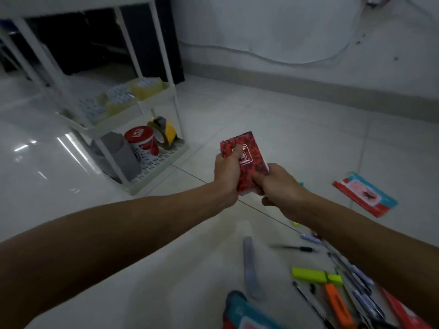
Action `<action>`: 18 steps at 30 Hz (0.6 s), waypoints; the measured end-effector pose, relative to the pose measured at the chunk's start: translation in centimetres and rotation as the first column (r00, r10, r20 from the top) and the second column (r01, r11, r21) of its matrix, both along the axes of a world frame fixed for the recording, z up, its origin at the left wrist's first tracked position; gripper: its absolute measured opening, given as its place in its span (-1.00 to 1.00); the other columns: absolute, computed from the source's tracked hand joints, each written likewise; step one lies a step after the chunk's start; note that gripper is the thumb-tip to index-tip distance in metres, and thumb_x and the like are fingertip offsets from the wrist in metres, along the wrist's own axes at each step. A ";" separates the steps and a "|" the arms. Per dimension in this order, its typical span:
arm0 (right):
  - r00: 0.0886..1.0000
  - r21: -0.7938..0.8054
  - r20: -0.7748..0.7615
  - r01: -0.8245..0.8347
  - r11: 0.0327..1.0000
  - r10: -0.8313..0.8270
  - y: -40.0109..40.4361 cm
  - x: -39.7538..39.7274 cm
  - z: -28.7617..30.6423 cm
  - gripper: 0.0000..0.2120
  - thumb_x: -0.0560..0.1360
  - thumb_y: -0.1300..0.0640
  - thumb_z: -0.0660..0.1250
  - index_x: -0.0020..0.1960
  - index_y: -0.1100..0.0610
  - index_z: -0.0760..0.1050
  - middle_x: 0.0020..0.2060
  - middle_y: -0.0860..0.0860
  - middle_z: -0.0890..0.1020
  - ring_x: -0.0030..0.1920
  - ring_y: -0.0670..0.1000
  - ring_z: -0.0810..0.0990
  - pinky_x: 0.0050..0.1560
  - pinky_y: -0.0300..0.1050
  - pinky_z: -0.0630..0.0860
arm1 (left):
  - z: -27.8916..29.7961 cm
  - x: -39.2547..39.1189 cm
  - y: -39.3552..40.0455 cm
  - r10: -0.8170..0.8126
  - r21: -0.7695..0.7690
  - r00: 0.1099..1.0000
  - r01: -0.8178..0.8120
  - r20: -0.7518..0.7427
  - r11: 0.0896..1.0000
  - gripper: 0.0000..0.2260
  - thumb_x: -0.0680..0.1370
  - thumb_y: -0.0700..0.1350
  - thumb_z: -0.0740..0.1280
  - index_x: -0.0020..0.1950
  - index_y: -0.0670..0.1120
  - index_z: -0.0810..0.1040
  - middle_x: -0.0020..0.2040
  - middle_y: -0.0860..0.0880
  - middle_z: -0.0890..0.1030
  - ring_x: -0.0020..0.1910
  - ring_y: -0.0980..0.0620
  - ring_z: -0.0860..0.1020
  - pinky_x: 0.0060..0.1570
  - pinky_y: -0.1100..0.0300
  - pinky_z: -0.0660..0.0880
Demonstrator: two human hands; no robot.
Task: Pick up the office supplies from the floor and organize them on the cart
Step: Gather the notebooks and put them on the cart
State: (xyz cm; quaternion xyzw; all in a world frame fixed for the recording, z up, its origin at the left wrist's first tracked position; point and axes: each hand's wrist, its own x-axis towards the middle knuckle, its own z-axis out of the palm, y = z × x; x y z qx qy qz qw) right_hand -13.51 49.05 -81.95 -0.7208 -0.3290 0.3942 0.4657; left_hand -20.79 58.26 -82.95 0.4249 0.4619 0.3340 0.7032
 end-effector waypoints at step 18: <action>0.920 0.346 -0.367 0.271 0.898 -0.136 18.5 -5.7 4.0 -0.83 0.54 0.25 0.34 0.12 0.15 0.60 -0.15 0.01 0.70 -0.07 0.03 0.64 -0.10 -0.04 0.53 | 6.0 -2.4 16.3 0.246 -0.084 0.890 -0.231 0.384 0.969 -0.67 0.60 0.05 0.29 0.29 -0.08 0.42 0.06 -0.08 0.62 -0.08 0.00 0.62 -0.24 0.14 0.57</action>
